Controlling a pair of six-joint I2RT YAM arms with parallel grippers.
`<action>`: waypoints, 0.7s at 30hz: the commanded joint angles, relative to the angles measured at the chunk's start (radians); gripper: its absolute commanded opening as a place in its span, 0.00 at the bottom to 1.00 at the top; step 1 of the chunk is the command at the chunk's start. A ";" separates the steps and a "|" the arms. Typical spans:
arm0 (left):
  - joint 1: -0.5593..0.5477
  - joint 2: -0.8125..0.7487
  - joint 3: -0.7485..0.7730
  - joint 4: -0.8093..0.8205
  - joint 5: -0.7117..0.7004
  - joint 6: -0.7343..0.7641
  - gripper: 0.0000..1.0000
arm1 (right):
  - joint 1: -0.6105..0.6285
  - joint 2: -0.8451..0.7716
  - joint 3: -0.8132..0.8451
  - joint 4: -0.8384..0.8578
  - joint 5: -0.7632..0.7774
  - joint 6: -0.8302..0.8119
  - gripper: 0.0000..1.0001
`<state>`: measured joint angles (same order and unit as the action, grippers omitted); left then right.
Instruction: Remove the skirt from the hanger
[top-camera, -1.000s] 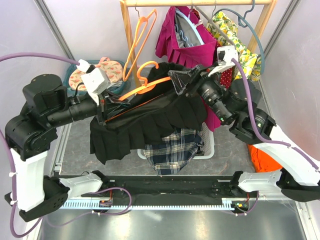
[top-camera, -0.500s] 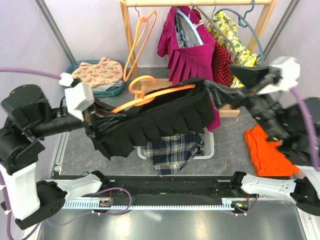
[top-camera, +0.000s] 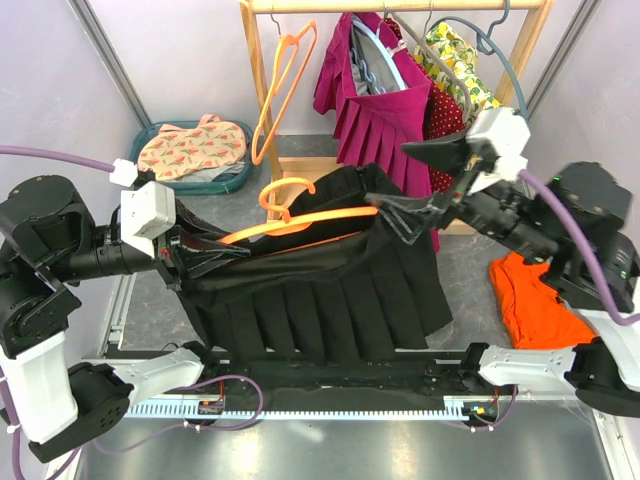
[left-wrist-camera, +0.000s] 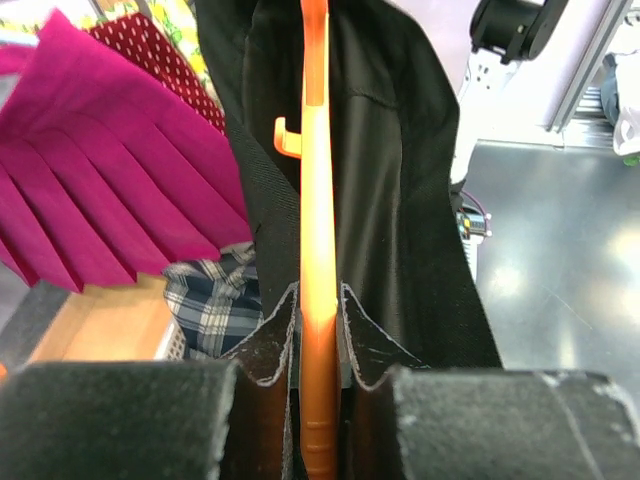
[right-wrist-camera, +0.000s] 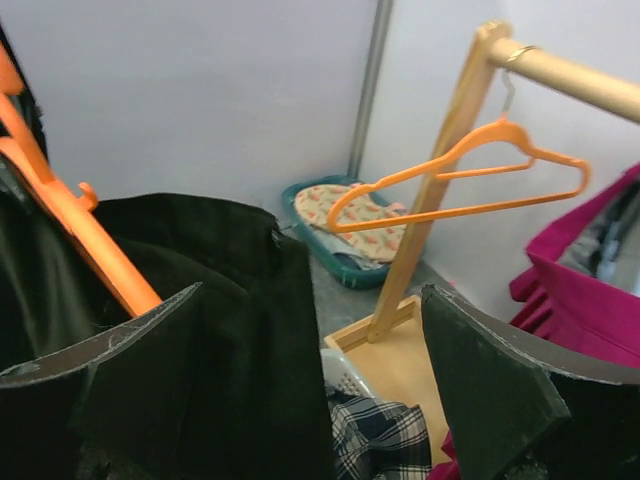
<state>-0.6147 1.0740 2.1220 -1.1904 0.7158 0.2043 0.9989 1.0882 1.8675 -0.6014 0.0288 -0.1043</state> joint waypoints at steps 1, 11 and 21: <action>-0.002 0.003 0.027 0.091 0.019 0.030 0.02 | 0.000 0.036 0.012 -0.061 -0.170 0.018 0.94; -0.002 -0.002 0.010 0.104 0.001 0.032 0.02 | 0.000 0.036 -0.027 -0.070 -0.383 0.049 0.91; -0.002 -0.006 0.012 0.106 0.007 0.029 0.02 | -0.002 0.062 -0.004 -0.116 -0.441 0.069 0.76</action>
<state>-0.6147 1.0779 2.1201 -1.2049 0.7097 0.2054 0.9974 1.1290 1.8519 -0.6815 -0.3698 -0.0479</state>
